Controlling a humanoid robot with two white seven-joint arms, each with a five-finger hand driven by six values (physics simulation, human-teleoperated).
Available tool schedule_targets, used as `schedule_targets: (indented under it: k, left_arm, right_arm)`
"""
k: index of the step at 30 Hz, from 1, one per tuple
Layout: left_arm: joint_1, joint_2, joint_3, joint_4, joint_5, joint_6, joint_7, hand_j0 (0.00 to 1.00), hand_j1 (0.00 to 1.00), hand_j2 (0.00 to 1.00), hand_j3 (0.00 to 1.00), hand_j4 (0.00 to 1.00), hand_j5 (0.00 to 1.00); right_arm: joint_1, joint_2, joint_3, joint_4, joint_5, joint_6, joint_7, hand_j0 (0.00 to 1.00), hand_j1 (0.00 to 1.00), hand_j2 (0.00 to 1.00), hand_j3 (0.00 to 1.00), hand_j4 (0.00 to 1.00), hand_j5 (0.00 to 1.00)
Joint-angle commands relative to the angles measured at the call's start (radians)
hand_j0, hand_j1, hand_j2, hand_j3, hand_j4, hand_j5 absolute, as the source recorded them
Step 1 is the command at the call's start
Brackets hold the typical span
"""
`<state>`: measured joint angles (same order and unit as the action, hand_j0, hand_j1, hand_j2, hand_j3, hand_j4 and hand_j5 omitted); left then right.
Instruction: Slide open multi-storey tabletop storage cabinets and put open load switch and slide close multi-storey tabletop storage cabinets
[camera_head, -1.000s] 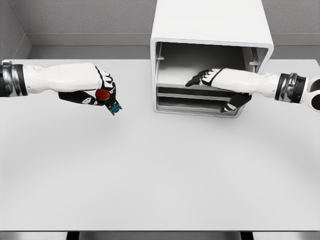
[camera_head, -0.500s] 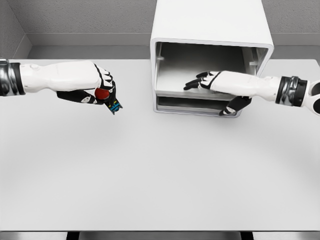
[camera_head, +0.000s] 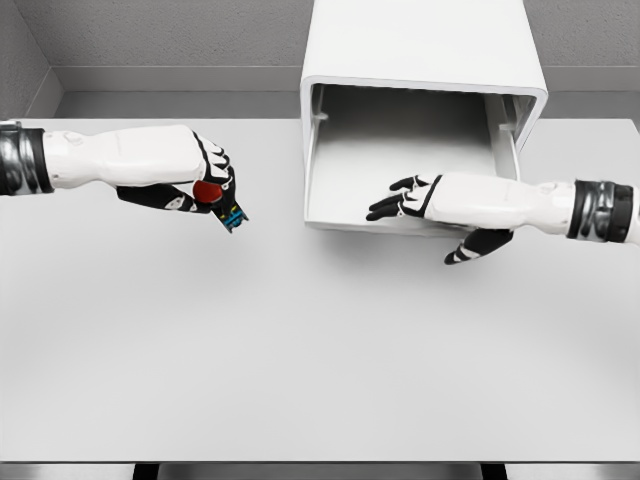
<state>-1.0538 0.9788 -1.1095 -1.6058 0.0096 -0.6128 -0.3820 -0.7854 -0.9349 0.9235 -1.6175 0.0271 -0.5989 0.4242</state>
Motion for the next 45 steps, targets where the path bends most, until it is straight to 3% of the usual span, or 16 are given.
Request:
schedule_targets:
  k: [1,9,29,45]
  left_arm:
    - [0.000,0.000,0.000,-0.002,0.007,0.002,0.000,0.42,0.42,0.42,0.42,0.42,0.42]
    - [-0.012,0.004,0.007,-0.011,0.024,0.002,0.002,0.42,0.42,0.42,0.42,0.42,0.42]
    - [-0.133,0.064,0.008,-0.105,0.105,0.002,0.002,0.42,0.42,0.42,0.42,0.42,0.42]
    - [-0.187,-0.089,0.008,-0.091,0.102,0.002,-0.011,0.42,0.42,0.42,0.42,0.42,0.42]
  right_arm:
    - [0.000,-0.012,0.008,-0.033,0.024,-0.012,0.001,1.00,1.00,1.00,1.00,1.00,1.00]
    - [0.014,-0.044,0.008,-0.048,0.016,-0.012,-0.002,1.00,1.00,1.00,1.00,1.00,1.00]
    - [0.037,-0.055,-0.037,-0.055,-0.035,-0.012,-0.007,1.00,1.00,1.00,1.00,1.00,1.00]
    - [0.060,-0.148,-0.046,-0.053,-0.068,-0.012,-0.008,1.00,1.00,1.00,1.00,1.00,1.00]
